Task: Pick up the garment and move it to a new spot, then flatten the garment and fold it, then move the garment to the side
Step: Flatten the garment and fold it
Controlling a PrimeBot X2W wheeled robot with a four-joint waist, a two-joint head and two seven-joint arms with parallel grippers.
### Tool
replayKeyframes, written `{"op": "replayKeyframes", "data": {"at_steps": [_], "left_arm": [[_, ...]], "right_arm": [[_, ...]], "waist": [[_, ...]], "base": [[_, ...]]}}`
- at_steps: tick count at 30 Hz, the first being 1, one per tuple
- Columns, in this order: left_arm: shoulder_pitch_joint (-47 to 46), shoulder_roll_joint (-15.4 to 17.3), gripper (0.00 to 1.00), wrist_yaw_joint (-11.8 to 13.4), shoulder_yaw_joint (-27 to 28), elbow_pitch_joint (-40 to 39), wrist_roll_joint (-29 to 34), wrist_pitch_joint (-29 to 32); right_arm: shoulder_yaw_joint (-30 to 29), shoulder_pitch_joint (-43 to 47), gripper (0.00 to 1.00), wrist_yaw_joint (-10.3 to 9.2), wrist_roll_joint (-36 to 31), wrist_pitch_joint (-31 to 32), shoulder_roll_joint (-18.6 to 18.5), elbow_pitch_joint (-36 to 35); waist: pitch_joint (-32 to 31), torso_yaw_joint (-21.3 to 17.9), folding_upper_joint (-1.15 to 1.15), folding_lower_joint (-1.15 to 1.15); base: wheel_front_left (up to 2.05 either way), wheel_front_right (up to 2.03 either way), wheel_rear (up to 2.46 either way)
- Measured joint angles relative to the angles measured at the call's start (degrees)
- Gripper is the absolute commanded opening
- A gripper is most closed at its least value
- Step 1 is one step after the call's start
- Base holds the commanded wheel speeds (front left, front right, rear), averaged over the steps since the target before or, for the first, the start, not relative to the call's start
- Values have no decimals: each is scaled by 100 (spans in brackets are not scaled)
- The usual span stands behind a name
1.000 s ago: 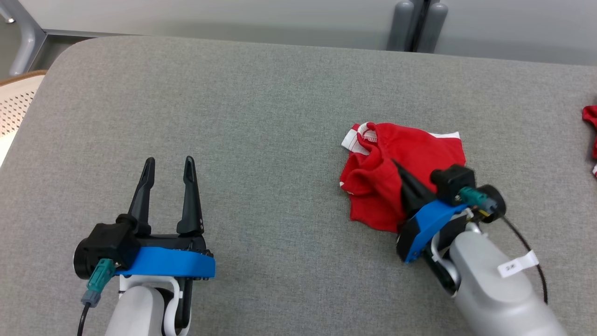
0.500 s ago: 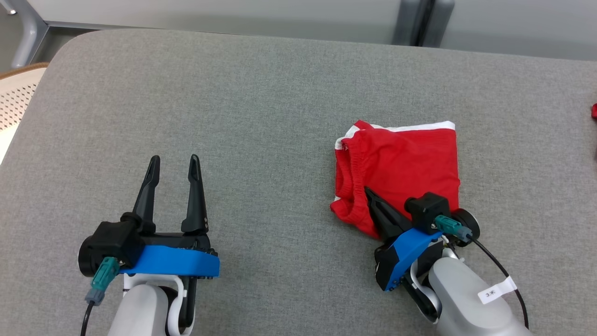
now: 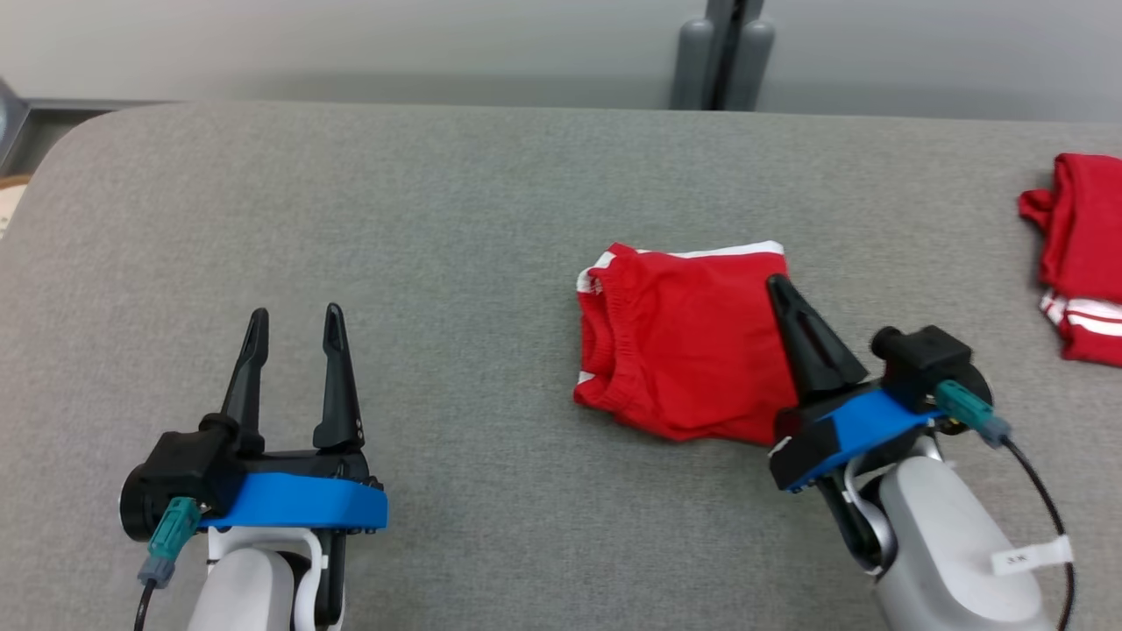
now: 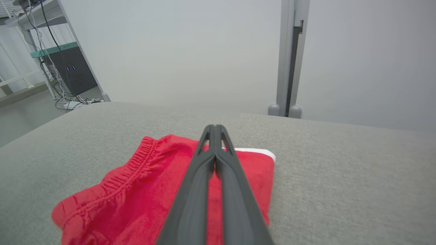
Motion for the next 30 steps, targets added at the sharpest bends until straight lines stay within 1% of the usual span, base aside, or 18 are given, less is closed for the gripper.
{"op": "replayKeyframes", "data": {"at_steps": [2, 3, 4, 5, 6, 7, 18, 24, 30], "left_arm": [[60, -1, 100, -20, 76, 3, 56, 0], [60, -1, 100, -20, 76, 3, 56, 0], [71, -1, 100, -22, 103, 4, 78, -1], [87, -2, 100, -25, 141, 4, 98, 0], [105, -1, 100, -33, 162, 5, 110, -1], [149, -2, 100, -60, 221, 13, 155, 0], [453, -2, 100, -122, 483, 3, 324, -1], [611, -2, 100, -149, 561, -7, 393, -1], [660, -1, 100, -149, 623, -3, 453, -1]], "right_arm": [[-345, 237, 0, 0, -74, -1, -31, -409], [-345, 237, 0, 0, -74, -1, -31, -409], [-463, 318, 2, 0, -103, 0, -47, -527], [-558, 397, 62, 0, -124, -1, -48, -645], [-669, 477, 100, 0, -164, -1, -54, -759], [-838, 649, 100, 0, -207, -1, -49, -957], [-1416, 1466, 100, 0, -414, -1, 53, -1679], [-1682, 1881, 100, 0, -505, -1, 140, -1953], [-1739, 2062, 100, 0, -558, -1, 191, -2014]], "waist": [[-102, -155, 0, 0], [-102, -155, 0, 0], [-139, -206, 0, 0], [-173, -259, 0, 0], [-210, -308, 0, 0], [-287, -405, 0, 0], [-681, -758, 0, -1], [-809, -805, 0, 0], [-822, -771, 0, 0]], "base": [[0, 0, 0], [0, 0, 0], [0, 0, 0], [0, 0, 0], [0, 0, 0], [0, 0, 0], [0, 0, 0], [0, 0, 0], [0, 0, 0]]}}
